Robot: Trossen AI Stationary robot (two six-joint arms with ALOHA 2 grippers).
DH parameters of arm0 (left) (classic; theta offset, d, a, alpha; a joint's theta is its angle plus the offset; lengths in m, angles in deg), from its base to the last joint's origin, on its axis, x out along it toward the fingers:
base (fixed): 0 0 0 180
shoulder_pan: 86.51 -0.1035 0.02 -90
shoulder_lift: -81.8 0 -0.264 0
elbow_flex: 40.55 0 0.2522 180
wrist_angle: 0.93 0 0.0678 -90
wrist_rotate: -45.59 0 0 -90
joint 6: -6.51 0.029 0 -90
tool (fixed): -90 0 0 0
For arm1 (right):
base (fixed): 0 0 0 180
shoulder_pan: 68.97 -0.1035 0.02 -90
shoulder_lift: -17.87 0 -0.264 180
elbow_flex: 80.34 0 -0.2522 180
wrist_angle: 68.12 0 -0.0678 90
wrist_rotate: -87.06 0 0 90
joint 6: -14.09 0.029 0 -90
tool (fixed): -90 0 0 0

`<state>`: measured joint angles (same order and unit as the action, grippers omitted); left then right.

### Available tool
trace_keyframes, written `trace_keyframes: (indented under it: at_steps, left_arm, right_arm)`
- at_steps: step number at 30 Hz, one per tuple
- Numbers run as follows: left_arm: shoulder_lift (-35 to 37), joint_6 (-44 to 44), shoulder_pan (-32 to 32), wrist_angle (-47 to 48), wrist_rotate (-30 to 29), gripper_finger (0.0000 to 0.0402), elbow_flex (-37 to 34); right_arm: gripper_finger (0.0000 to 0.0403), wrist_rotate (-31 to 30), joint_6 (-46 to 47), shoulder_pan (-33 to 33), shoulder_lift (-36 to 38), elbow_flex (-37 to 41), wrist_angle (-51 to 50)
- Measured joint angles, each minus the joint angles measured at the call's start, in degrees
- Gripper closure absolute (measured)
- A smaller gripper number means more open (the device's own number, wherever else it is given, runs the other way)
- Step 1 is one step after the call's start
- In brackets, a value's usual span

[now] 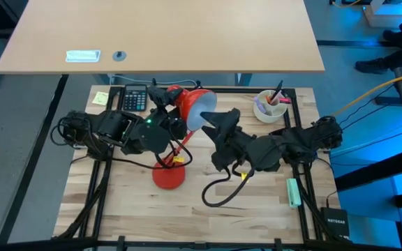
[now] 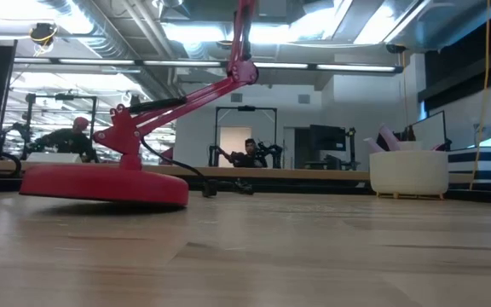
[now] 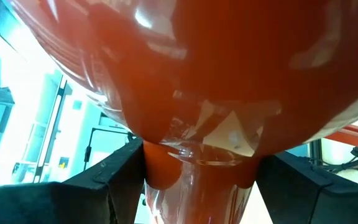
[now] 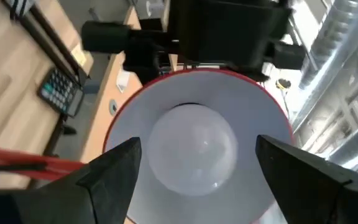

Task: Screw lightbulb
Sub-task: Insert the light bulb into the lamp

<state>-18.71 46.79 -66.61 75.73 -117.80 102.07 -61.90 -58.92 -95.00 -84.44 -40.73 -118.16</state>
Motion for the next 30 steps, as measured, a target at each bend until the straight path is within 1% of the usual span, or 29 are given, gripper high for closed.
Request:
trace_keyframes:
  at_steps: [3,5,7,11,17,24,30]
  left_arm:
    - [0.0,0.04,0.0,-0.03,-0.02,0.0151,0.0]
    - [0.0,0.04,0.0,0.0,-0.02,0.0151,0.0]
    - [0.0,0.03,0.14,-0.01,-0.04,0.0151,0.0]
    - [0.0,0.19,0.39,0.0,-0.07,0.0151,0.0]
    - [0.0,0.22,0.46,-0.02,-0.09,0.0151,0.0]
    - [0.0,0.22,0.46,-0.06,0.48,0.0151,0.0]
    - [0.0,0.44,0.47,-0.12,0.85,0.0151,0.02]
  right_arm:
    - [0.0082,0.18,-5.62,0.95,-0.76,0.04,-0.43]
    - [0.0082,1.55,-7.88,1.09,-0.86,0.09,-0.9]
    - [0.0082,1.66,-10.83,1.42,-0.93,0.06,-0.79]
    - [0.0082,1.75,-14.1,1.31,-1.06,0.04,-0.92]
    - [0.0082,1.59,-17.26,1.81,-1.06,0.04,-1.07]
    - [0.0082,2.05,-17.76,3.99,-1.06,0.04,-0.65]
    - [0.0082,2.5,-18.61,4.34,-1.06,0.04,0.22]
